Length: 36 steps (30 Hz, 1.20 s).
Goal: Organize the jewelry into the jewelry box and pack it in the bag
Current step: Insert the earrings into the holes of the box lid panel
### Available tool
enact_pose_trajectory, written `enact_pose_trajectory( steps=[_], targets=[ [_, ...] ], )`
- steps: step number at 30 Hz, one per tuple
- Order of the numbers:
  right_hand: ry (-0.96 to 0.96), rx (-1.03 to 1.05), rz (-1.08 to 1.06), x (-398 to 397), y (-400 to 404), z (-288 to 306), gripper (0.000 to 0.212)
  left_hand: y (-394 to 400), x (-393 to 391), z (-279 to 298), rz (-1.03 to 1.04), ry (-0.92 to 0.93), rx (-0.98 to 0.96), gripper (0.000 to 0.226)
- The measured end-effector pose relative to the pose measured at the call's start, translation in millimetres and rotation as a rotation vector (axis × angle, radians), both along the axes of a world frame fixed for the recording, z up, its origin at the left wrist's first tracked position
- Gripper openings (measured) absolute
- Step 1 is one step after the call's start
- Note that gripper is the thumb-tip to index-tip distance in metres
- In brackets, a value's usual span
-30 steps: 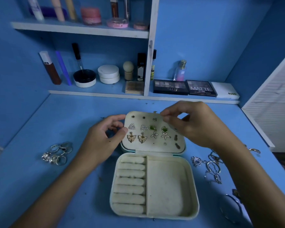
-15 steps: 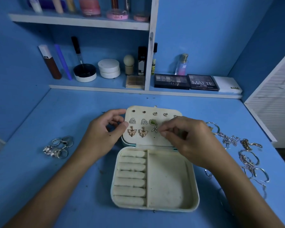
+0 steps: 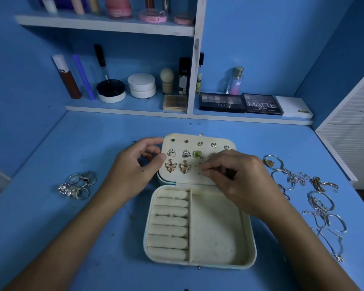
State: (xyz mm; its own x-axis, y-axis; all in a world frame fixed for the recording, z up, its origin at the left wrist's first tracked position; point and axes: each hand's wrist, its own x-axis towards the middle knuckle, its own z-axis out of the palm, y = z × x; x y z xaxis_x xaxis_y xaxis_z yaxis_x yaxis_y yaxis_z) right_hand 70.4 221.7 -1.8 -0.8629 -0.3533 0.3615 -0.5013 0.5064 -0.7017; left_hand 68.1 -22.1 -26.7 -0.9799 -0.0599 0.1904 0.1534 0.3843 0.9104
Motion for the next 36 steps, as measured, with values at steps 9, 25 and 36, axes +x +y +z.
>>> enact_pose_trajectory(
  steps=[9,25,36],
  targets=[
    [-0.021,0.023,-0.005,1,0,-1,0.014,1,0,1,-0.009,0.007,0.000,0.033],
    [0.076,0.052,0.001,2,-1,0,0.016,0,1,1,-0.013,0.010,-0.001,0.032],
    [0.157,0.177,-0.029,14,-7,3,0.021,1,2,4,-0.015,0.004,-0.003,0.031]
  ],
)
